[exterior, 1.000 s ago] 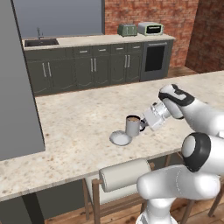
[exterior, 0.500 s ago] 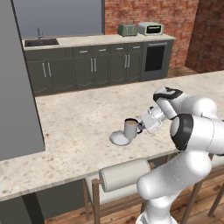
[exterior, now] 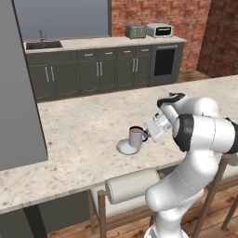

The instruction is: Pick the cup of tea, navigate to the dining table, and place it on the saucer.

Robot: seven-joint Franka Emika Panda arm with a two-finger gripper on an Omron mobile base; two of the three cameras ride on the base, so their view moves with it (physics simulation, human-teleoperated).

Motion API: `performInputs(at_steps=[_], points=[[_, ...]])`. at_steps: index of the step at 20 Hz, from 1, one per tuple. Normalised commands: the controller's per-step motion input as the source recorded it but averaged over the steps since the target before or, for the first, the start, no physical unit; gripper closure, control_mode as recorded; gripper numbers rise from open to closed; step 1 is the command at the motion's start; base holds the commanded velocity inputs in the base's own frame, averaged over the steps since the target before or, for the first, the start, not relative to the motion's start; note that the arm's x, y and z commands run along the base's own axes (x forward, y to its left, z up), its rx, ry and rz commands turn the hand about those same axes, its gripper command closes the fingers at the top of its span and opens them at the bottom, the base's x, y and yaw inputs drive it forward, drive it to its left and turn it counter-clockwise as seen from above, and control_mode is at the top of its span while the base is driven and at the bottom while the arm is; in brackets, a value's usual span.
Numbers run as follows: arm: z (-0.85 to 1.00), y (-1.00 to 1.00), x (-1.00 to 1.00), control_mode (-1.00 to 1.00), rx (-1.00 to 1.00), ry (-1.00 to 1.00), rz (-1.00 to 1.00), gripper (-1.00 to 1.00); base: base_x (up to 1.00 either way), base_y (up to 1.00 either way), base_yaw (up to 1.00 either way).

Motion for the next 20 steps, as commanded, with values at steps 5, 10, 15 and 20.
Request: performInputs(at_steps=[5, 10, 15, 20], points=[[-0.18, 0.19, 0.08, -1.00, -0.04, 0.00, 0.00, 1.00, 0.00, 0.00, 0.00], [-0.13, 0.10, 0.00, -1.00, -0.02, -0.01, 0.00, 1.00, 0.00, 0.00, 0.00], [-0.23, 0.06, 0.00, -1.00, -0.05, -0.05, 0.00, 1.00, 0.00, 0.00, 0.00], [-0.13, 0.12, 0.04, -1.00, -0.04, -0.06, 0.00, 1.00, 0.00, 0.00, 0.00]])
